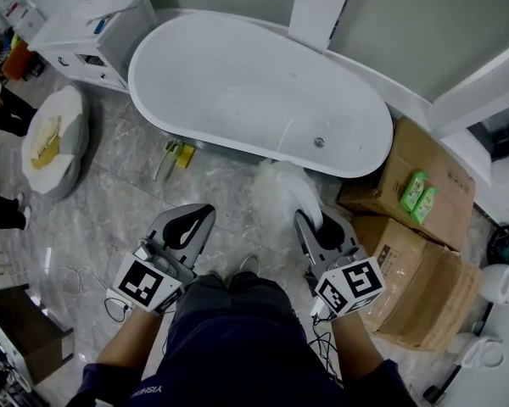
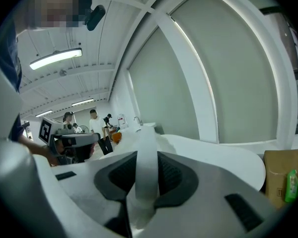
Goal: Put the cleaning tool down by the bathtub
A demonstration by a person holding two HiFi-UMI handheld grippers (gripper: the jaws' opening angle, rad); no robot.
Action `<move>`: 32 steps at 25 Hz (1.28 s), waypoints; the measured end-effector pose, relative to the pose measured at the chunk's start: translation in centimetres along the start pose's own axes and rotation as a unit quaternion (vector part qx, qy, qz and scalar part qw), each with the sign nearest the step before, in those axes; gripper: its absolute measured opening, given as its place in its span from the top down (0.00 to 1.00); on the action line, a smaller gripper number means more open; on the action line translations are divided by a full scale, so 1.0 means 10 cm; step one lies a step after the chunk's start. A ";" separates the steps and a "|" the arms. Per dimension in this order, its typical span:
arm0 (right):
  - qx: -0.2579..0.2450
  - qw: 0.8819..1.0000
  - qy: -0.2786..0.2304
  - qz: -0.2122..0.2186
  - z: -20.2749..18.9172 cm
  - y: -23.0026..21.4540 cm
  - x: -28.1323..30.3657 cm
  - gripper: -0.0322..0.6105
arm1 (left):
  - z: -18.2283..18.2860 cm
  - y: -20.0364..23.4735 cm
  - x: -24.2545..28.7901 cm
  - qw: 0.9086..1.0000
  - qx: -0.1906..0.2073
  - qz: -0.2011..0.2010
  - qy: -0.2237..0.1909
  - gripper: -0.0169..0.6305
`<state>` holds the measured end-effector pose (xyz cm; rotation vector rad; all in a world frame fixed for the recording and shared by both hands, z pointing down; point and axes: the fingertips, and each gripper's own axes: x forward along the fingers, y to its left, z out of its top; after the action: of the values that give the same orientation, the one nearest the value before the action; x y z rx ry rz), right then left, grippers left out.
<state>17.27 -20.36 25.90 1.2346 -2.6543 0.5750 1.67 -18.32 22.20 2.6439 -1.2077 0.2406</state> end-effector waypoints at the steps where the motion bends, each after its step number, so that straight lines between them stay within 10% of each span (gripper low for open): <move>1: 0.000 1.000 0.002 -0.001 -0.01 -0.02 0.03 0.80 | -0.02 0.02 0.02 1.000 -0.001 -0.001 0.002 0.93; 32: 0.003 0.995 0.062 -0.078 -0.78 0.33 1.82 0.80 | -1.20 1.88 0.10 0.994 -0.017 -0.070 0.077 0.93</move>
<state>2.84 -27.99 37.59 1.3471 -2.4303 0.6132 -12.64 -27.81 36.57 2.6110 -0.9671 0.3872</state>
